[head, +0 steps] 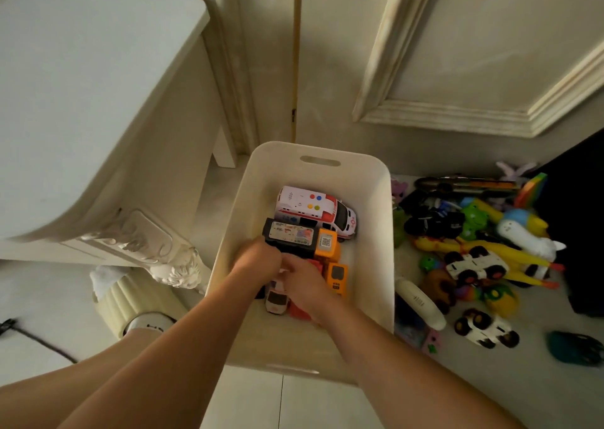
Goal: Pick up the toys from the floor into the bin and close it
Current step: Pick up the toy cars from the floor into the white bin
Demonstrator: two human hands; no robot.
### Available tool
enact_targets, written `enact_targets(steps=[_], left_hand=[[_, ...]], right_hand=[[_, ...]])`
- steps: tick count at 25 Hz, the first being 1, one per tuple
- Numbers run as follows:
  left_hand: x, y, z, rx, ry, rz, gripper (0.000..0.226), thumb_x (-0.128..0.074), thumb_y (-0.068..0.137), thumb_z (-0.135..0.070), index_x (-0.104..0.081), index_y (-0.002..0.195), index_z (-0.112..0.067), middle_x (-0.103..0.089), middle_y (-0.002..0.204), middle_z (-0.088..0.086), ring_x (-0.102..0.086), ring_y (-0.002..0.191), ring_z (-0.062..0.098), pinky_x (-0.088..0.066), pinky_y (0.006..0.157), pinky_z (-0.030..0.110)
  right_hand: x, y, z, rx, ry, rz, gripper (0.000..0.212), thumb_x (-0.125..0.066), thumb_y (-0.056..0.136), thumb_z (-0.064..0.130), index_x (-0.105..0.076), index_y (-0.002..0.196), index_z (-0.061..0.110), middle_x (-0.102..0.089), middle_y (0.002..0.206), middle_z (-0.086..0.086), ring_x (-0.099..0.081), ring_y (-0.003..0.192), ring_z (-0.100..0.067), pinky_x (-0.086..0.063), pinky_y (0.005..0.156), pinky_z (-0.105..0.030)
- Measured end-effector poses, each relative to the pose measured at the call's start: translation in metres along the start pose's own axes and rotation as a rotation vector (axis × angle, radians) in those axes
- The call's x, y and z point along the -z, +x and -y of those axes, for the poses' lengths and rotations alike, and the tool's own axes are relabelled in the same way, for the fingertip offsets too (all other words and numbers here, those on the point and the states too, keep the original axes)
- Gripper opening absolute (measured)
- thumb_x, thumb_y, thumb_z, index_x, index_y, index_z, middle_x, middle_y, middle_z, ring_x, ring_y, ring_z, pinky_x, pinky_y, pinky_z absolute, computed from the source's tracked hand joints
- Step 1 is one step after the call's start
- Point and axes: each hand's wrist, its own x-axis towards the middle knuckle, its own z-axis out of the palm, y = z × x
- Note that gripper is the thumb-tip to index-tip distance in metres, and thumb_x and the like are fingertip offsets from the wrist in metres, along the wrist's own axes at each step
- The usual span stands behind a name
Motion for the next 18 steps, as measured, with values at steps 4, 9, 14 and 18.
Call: enact_targets(steps=[4, 9, 14, 18], left_hand=[[-0.004, -0.043, -0.047, -0.298, -0.085, -0.107, 0.045, -0.042, 0.092, -0.010, -0.051, 0.136, -0.013, -0.055, 0.135, 0.010, -0.058, 0.116, 0.029, -0.049, 0.096, 0.037], [-0.046, -0.128, -0.098, -0.764, -0.044, -0.135, 0.037, -0.043, 0.094, -0.012, -0.058, 0.127, -0.021, -0.054, 0.131, 0.002, -0.055, 0.113, 0.016, -0.042, 0.091, 0.023], [-0.121, -0.175, -0.083, -0.924, 0.254, 0.291, 0.035, -0.048, 0.092, -0.010, -0.060, 0.124, -0.018, -0.061, 0.124, 0.004, -0.058, 0.111, 0.020, -0.043, 0.089, 0.024], [-0.185, -0.157, -0.021, -0.836, 0.667, 0.458, 0.047, -0.055, 0.085, -0.008, -0.050, 0.132, -0.015, -0.057, 0.127, 0.012, -0.058, 0.113, 0.027, -0.047, 0.090, 0.029]], right_hand=[[0.063, -0.034, 0.028, 0.039, 0.400, -0.304, 0.028, -0.043, 0.096, 0.006, -0.065, 0.109, 0.018, -0.071, 0.103, -0.002, -0.069, 0.092, -0.019, -0.056, 0.088, -0.035], [0.152, -0.099, 0.004, 0.054, 0.541, -0.607, 0.026, -0.039, 0.096, 0.002, -0.062, 0.091, 0.012, -0.067, 0.077, -0.007, -0.064, 0.068, -0.021, -0.056, 0.069, -0.035], [0.182, -0.148, -0.098, -0.495, 0.380, -0.406, 0.022, -0.044, 0.097, 0.005, -0.058, 0.081, 0.008, -0.059, 0.076, -0.010, -0.054, 0.062, -0.020, -0.046, 0.062, -0.032], [0.151, -0.175, -0.177, -0.447, -0.201, -0.197, 0.039, -0.056, 0.085, 0.002, -0.060, 0.120, 0.016, -0.058, 0.129, -0.008, -0.057, 0.112, -0.019, -0.046, 0.093, -0.028]])
